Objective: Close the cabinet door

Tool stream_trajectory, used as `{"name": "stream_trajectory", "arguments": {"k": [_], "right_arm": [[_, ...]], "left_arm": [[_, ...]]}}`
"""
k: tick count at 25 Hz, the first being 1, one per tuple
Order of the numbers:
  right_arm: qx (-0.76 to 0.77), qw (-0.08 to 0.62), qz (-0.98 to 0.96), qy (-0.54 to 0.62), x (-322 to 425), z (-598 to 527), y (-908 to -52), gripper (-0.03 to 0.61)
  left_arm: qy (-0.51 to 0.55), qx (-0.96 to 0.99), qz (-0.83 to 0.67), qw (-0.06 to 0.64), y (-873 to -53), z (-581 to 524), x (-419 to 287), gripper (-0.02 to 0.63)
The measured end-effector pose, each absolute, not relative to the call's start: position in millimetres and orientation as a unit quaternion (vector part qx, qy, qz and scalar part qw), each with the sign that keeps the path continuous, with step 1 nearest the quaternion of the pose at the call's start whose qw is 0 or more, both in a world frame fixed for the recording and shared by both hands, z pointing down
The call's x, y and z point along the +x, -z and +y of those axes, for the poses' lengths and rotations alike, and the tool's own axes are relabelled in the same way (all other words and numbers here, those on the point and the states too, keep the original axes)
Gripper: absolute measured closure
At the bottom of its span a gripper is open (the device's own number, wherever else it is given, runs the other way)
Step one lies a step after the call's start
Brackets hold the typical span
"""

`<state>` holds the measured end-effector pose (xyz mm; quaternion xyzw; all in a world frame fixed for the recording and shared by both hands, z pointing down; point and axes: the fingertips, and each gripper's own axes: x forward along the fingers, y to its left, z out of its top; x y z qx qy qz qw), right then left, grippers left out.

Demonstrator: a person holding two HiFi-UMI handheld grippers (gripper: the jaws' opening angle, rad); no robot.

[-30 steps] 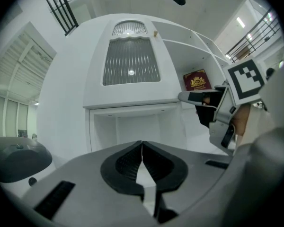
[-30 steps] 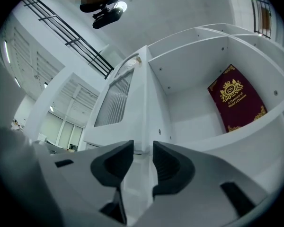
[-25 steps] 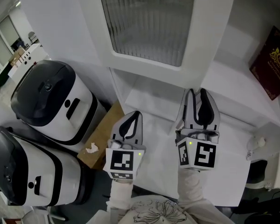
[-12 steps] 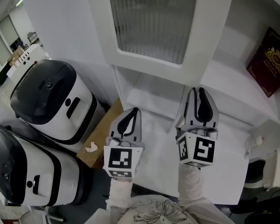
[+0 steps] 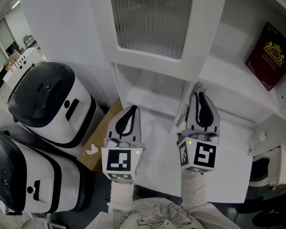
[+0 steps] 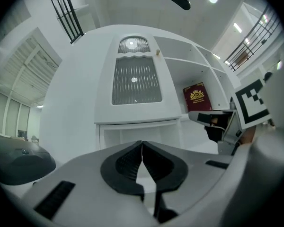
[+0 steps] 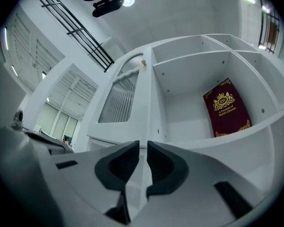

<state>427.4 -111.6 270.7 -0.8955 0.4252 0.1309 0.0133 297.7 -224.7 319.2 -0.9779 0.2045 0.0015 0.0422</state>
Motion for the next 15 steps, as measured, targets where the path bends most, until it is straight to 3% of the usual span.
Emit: {"name": "stream_trajectory", "arguments": {"k": [15], "right_arm": [[-0.916, -0.003, 0.382, -0.119, 385, -77, -275, 0.56]], "left_arm": [[-0.022, -0.986, 0.158, 0.041, -303, -205, 269, 0.609]]}}
